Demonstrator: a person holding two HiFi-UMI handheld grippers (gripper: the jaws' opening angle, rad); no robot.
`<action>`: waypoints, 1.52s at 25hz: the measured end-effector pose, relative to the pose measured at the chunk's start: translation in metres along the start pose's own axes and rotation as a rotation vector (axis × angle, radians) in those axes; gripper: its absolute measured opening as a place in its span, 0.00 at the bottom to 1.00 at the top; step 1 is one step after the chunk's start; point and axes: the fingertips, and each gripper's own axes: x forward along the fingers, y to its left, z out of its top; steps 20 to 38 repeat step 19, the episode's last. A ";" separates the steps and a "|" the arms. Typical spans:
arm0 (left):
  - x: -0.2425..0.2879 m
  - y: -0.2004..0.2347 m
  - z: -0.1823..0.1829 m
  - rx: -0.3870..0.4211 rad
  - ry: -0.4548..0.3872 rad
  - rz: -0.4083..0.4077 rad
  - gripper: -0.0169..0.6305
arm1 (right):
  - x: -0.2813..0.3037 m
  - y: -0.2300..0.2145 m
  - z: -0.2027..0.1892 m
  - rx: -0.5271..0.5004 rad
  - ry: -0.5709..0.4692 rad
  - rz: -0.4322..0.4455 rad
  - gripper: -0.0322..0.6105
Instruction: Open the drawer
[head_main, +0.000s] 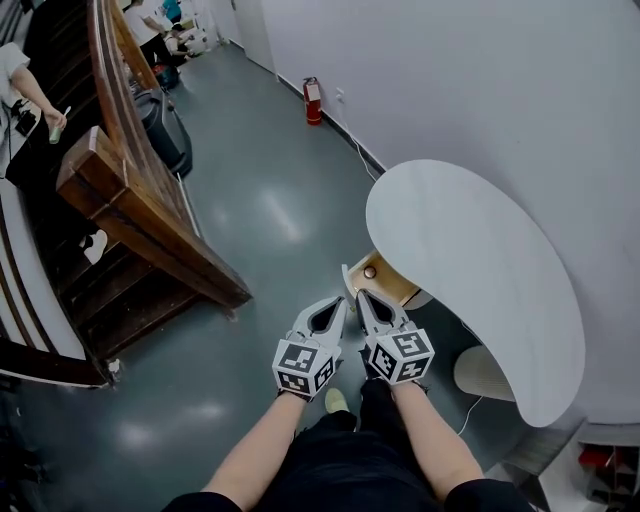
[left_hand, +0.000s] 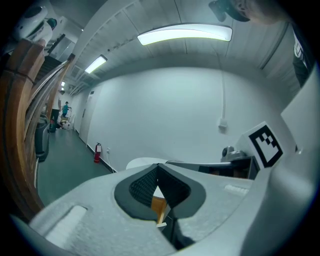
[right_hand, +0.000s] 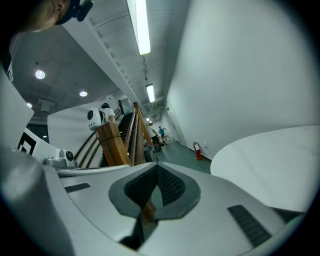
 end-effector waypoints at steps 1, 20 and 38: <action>-0.002 -0.002 0.003 0.002 -0.007 0.000 0.04 | -0.003 0.002 0.004 -0.010 -0.006 0.001 0.07; -0.007 -0.017 0.007 0.026 -0.035 -0.008 0.04 | -0.017 0.007 0.008 -0.035 -0.030 -0.021 0.07; -0.007 -0.017 0.007 0.026 -0.035 -0.008 0.04 | -0.017 0.007 0.008 -0.035 -0.030 -0.021 0.07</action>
